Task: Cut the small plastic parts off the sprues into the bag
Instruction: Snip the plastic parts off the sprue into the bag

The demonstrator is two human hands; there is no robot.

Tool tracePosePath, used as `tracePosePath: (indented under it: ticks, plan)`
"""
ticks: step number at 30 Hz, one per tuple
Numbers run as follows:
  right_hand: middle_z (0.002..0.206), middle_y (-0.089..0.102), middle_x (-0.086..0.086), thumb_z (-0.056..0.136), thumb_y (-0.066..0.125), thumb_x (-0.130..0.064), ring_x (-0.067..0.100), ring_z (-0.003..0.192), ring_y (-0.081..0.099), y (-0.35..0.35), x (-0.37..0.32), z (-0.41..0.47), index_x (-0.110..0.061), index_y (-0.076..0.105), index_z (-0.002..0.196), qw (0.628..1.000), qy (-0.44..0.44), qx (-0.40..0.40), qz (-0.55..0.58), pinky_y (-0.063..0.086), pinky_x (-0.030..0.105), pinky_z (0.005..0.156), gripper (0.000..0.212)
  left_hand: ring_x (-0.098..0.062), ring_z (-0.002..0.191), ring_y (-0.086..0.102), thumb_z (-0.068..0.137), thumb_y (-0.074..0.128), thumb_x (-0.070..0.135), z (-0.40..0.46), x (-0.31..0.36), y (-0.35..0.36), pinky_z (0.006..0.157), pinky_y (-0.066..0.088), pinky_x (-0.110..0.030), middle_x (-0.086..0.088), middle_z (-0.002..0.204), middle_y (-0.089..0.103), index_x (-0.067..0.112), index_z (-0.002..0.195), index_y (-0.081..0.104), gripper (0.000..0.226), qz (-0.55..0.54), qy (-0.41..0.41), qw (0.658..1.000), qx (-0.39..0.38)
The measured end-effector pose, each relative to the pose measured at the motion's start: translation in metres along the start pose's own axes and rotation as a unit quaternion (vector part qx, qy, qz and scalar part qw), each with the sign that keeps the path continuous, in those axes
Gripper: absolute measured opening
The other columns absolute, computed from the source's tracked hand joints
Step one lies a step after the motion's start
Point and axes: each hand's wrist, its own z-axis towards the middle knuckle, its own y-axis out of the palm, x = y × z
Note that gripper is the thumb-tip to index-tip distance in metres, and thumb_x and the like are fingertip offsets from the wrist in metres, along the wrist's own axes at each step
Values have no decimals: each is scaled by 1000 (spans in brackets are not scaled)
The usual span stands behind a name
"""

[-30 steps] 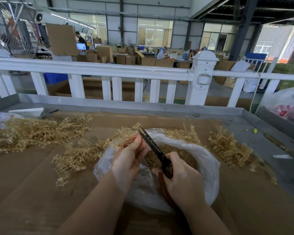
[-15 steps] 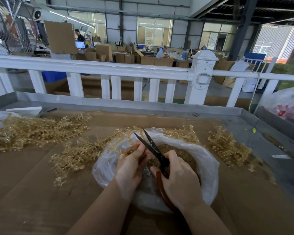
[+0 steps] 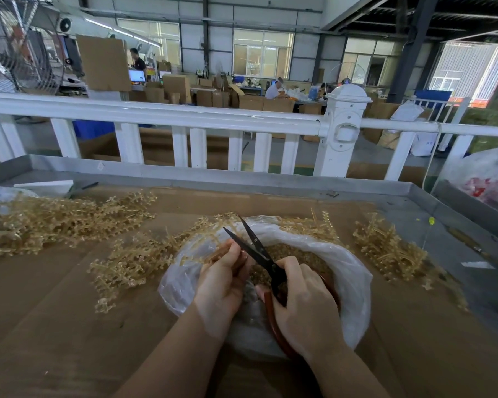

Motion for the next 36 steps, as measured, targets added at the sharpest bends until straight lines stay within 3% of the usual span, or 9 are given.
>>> tracePosePath:
  ticks: [5,9,13,19,24,31,36]
  plan:
    - [90,60,-4,83,64,-45,16,86,58,0,0,1,-21,54,103,1000,3,6,3,51,26,73,32,-10,54,64,90,55,-2,0,-4,-1,46,52,-19,-7,76,67,6,98,64,13,36,8,999,-1]
    - [90,60,-4,83,65,-44,14,85,59,0,0,1,-21,53,103,1000,5,9,9,50,25,72,33,-10,57,67,90,56,-2,-1,-5,-2,49,54,-19,-7,77,70,5,97,65,14,50,10,999,-10]
    - [87,60,-7,84,63,-46,10,78,59,0,0,2,-21,54,102,1000,1,8,6,48,20,67,32,-14,69,65,90,55,-1,-1,-6,-2,59,56,-23,-8,83,70,6,100,65,16,59,10,998,-21]
    - [76,60,-6,81,70,-40,11,67,59,-1,2,3,-19,54,94,1000,7,8,-10,42,17,55,30,-8,54,66,87,58,-3,-2,-7,-1,52,55,-19,-4,66,69,6,91,61,10,25,30,998,-46]
    - [82,62,-5,81,70,-41,13,75,61,-1,2,1,-20,57,99,1000,4,28,-13,52,25,61,31,-10,56,67,88,57,-2,-2,-8,-3,55,56,-20,-6,71,69,5,95,62,11,19,32,998,-52]
    - [84,60,-5,84,62,-46,14,76,59,-1,3,2,-20,55,100,1000,0,15,4,51,26,64,31,-12,61,66,91,52,-3,1,-10,-4,56,56,-22,-7,77,68,4,106,60,19,46,32,996,-65]
    - [82,58,-7,85,57,-51,10,72,56,-1,5,4,-21,53,99,1000,-9,6,17,48,21,62,33,-15,65,60,90,52,-3,-1,-8,-1,58,54,-23,-6,72,64,6,92,60,12,55,15,996,-76]
